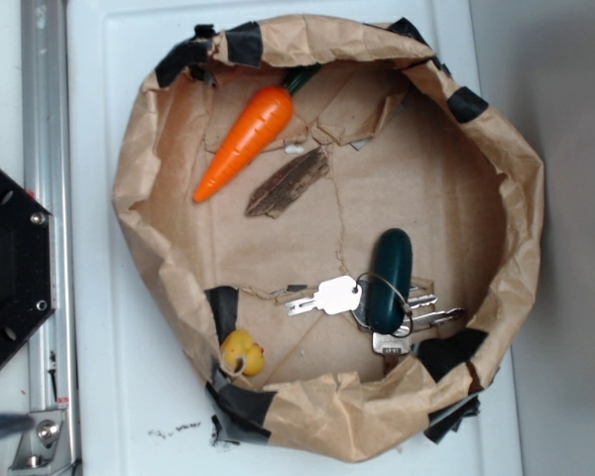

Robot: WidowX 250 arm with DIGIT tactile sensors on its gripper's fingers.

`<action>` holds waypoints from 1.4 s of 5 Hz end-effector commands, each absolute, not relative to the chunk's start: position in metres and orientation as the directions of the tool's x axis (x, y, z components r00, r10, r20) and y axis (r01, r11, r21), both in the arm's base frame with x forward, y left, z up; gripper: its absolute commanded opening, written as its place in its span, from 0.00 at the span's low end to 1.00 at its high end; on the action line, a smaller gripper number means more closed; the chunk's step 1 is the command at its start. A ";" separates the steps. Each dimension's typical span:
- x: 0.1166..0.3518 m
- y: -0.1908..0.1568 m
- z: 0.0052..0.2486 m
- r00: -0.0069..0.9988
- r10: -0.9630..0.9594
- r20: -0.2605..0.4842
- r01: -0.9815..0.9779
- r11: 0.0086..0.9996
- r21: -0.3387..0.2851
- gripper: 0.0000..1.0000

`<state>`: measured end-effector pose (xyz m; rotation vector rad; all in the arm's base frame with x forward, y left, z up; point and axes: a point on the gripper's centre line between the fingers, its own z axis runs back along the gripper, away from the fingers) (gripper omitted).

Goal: Grab the carrot.

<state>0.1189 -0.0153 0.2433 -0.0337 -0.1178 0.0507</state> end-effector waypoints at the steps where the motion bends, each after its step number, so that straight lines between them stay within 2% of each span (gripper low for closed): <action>1: 0.119 -0.015 0.243 0.992 0.052 0.117 -0.049 0.998 -0.037 1.00; 2: 0.164 -0.011 0.219 0.985 0.096 0.147 -0.075 0.987 -0.142 1.00; 3: 0.196 -0.011 0.186 0.960 0.192 0.206 -0.170 0.978 -0.119 1.00; 4: 0.219 -0.002 0.139 0.942 0.258 0.216 -0.250 0.966 -0.066 1.00; 5: 0.231 0.012 0.094 0.956 0.234 0.179 -0.242 0.970 0.022 1.00; 6: 0.230 0.026 0.072 0.966 0.206 0.156 -0.219 0.973 0.074 1.00; 7: 0.220 0.054 0.078 0.983 0.140 0.115 -0.149 0.986 0.075 1.00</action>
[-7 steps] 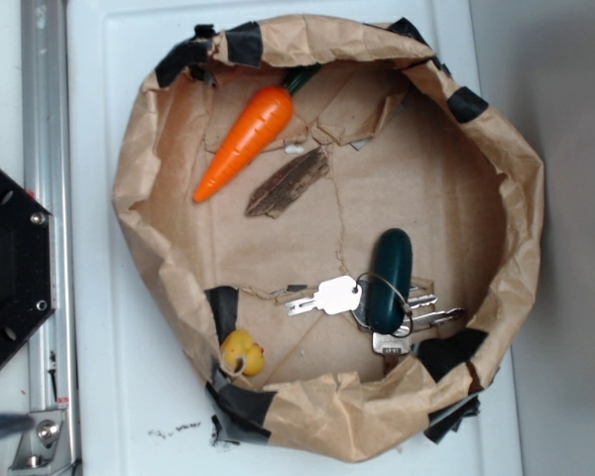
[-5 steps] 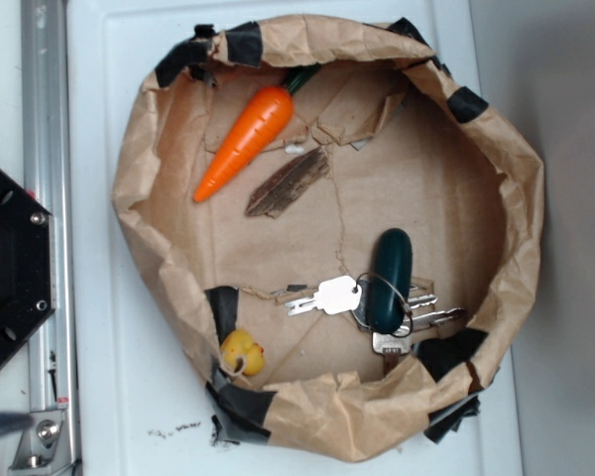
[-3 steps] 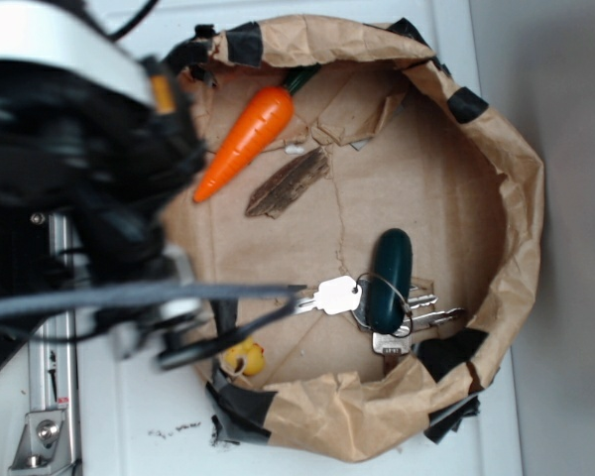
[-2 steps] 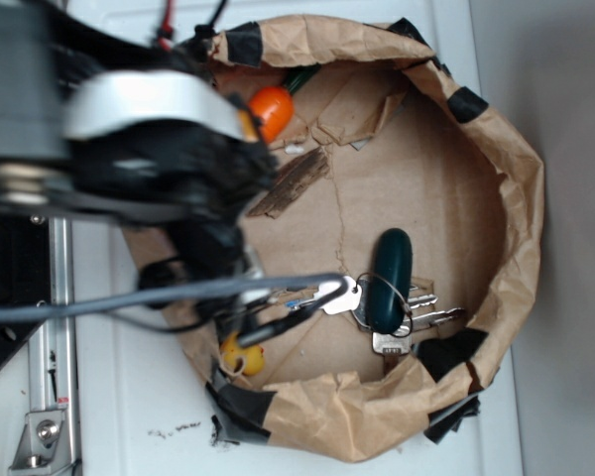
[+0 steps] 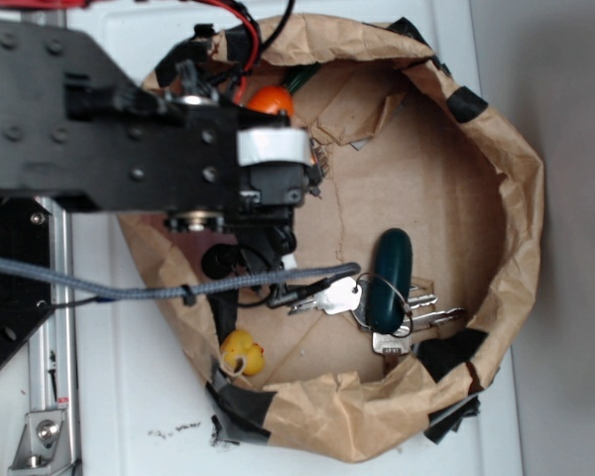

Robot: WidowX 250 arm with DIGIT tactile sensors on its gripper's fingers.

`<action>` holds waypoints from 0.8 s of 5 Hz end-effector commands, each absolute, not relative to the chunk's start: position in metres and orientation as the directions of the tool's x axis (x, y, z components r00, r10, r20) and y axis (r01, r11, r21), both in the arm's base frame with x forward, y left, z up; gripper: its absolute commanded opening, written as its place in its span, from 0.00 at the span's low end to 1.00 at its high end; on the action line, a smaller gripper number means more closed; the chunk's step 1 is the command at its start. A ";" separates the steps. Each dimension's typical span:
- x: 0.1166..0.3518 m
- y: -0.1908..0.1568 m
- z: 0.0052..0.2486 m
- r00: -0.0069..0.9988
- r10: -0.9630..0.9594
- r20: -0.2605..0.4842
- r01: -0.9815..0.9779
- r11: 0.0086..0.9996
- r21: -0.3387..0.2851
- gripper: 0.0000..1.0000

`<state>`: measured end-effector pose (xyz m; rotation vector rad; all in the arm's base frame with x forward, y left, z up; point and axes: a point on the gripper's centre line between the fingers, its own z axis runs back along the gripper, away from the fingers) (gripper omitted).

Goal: Grab the carrot.

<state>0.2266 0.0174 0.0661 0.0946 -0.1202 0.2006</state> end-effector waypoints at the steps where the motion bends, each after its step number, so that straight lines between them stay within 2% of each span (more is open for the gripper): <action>1: 0.213 0.077 0.084 0.985 0.123 0.122 -0.131 0.990 0.058 1.00; 2: 0.219 0.087 0.063 0.991 0.099 0.095 -0.105 0.993 0.058 1.00; 4: 0.249 0.084 0.033 0.992 0.049 0.114 -0.055 0.997 0.052 1.00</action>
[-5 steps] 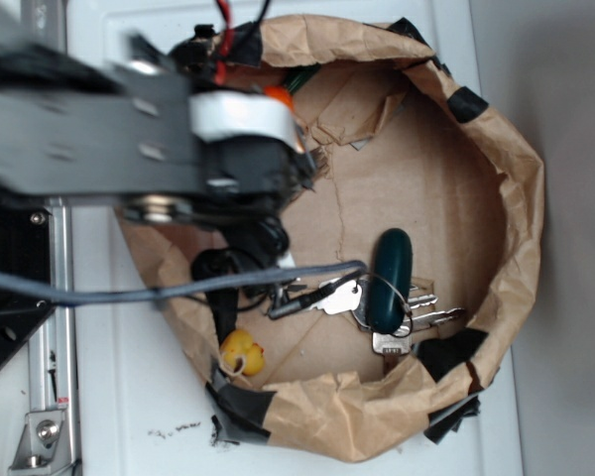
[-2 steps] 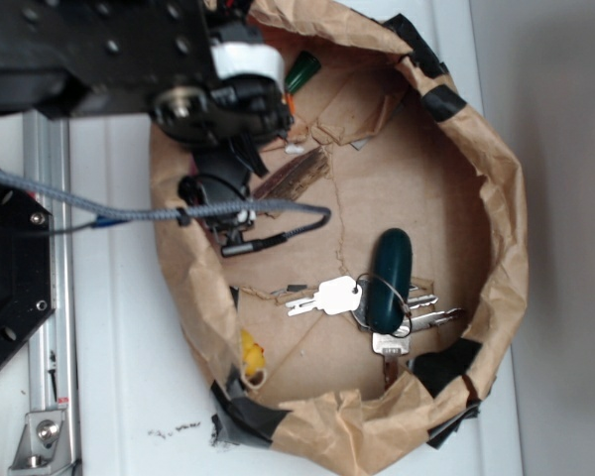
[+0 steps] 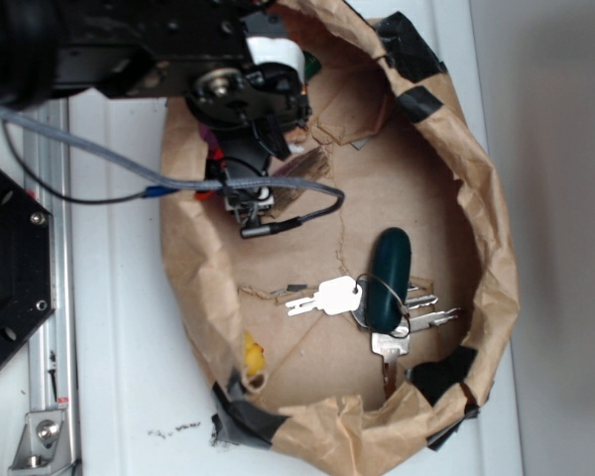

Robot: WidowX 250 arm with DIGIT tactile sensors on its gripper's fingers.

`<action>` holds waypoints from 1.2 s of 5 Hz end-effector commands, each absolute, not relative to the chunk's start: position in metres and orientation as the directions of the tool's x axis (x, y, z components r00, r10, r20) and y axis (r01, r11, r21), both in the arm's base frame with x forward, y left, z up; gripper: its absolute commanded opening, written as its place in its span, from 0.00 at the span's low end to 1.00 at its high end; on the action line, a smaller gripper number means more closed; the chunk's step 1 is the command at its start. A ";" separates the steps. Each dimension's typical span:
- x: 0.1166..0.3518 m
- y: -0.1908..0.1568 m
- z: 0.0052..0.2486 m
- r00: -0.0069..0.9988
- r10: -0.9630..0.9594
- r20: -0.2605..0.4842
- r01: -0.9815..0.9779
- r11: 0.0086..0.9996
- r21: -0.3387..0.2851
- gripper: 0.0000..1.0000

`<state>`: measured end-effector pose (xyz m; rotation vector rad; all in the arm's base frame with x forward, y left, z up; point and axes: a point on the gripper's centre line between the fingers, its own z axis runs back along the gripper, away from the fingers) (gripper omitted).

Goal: Grab the carrot.

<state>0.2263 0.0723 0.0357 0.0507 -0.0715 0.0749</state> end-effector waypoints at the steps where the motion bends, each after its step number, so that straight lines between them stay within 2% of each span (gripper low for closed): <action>1: 0.253 0.080 0.023 0.992 0.084 0.090 -0.089 0.995 0.048 0.96; 2: 0.252 0.071 0.019 0.986 0.148 0.071 -0.152 0.987 0.046 0.87; 3: 0.252 0.069 0.017 0.988 0.137 0.072 -0.142 0.987 0.075 0.00; 5: 0.249 0.065 0.036 0.984 0.106 0.143 -0.124 0.985 0.124 0.00; 6: 0.246 0.061 0.039 0.983 0.079 0.165 -0.098 0.989 0.110 0.00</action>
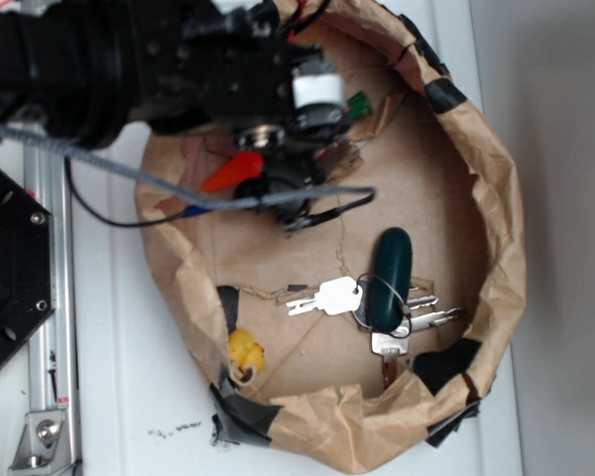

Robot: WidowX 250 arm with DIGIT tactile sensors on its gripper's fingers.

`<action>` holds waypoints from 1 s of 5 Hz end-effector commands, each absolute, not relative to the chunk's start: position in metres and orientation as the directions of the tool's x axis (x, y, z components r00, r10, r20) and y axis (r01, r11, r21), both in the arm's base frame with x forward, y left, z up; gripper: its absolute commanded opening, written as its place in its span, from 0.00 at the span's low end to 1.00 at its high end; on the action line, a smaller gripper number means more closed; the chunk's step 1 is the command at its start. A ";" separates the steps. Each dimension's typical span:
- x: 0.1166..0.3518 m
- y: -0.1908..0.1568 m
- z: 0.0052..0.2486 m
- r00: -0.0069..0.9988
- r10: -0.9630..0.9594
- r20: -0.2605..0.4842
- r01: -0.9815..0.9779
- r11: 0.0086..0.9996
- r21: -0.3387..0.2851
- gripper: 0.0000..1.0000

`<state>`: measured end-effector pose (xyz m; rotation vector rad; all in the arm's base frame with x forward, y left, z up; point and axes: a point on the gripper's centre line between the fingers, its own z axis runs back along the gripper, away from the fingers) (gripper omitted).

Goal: Grab the carrot.

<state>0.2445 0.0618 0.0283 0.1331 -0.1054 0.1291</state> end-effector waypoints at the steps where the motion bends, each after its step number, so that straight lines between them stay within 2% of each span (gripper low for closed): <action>1: 0.247 0.059 0.042 0.984 0.061 0.168 -0.081 0.990 0.113 0.00; 2: 0.257 0.049 0.083 0.971 0.061 0.231 -0.082 0.993 0.086 0.00; 3: 0.274 0.020 0.135 0.944 0.066 0.322 -0.068 0.998 -0.005 0.00; 4: 0.280 0.006 0.184 0.934 0.059 0.352 -0.050 0.998 -0.036 0.00; 5: 0.280 0.001 0.178 0.948 0.037 0.315 -0.029 0.999 -0.032 0.00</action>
